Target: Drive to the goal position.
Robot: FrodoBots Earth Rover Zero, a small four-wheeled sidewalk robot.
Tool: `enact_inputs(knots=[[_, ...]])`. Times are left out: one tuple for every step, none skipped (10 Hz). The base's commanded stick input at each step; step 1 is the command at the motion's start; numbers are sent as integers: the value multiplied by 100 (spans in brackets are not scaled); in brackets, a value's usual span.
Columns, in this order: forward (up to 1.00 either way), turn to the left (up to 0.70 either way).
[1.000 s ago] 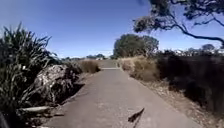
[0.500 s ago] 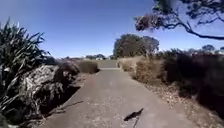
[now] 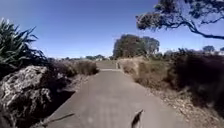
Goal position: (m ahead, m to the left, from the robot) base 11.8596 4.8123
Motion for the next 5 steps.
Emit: enact_inputs(knots=[[70, 0], [70, 0], [70, 0], [70, 0], [70, 0]])
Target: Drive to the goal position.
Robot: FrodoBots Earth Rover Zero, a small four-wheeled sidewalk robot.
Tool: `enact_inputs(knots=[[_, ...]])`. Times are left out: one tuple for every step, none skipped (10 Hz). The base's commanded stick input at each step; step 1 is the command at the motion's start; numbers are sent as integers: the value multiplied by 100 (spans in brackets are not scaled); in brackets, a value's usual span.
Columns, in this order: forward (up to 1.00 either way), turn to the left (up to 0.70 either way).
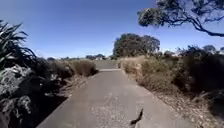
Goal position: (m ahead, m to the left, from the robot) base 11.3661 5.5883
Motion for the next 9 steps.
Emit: enact_inputs(knots=[[70, 0], [70, 0], [70, 0], [70, 0], [70, 0], [70, 0], [70, 0], [70, 0], [70, 0]])
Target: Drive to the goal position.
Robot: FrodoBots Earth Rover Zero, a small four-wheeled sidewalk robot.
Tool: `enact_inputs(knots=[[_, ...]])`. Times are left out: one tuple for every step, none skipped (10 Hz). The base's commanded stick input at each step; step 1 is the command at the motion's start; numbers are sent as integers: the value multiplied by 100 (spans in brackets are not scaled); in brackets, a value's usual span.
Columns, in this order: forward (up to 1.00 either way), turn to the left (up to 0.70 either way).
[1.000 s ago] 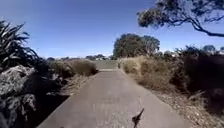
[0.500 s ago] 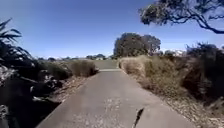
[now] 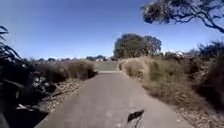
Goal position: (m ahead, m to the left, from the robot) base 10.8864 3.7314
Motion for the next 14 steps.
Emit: enact_inputs(knots=[[70, 0], [70, 0], [70, 0], [70, 0], [70, 0], [70, 0], [70, 0], [70, 0], [70, 0], [70, 0], [70, 0], [70, 0], [70, 0], [70, 0]])
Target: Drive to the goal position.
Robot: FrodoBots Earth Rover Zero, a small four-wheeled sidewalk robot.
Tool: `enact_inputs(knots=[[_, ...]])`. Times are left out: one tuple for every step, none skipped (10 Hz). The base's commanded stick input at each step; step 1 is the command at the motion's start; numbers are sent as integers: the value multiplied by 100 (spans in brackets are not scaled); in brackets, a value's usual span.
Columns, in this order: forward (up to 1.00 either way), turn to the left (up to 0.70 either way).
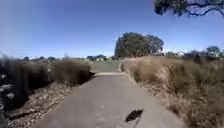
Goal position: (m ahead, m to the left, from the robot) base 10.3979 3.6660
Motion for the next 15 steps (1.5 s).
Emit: enact_inputs(knots=[[70, 0], [70, 0], [70, 0], [70, 0], [70, 0], [70, 0], [70, 0], [70, 0], [70, 0], [70, 0], [70, 0], [70, 0], [70, 0], [70, 0], [70, 0]])
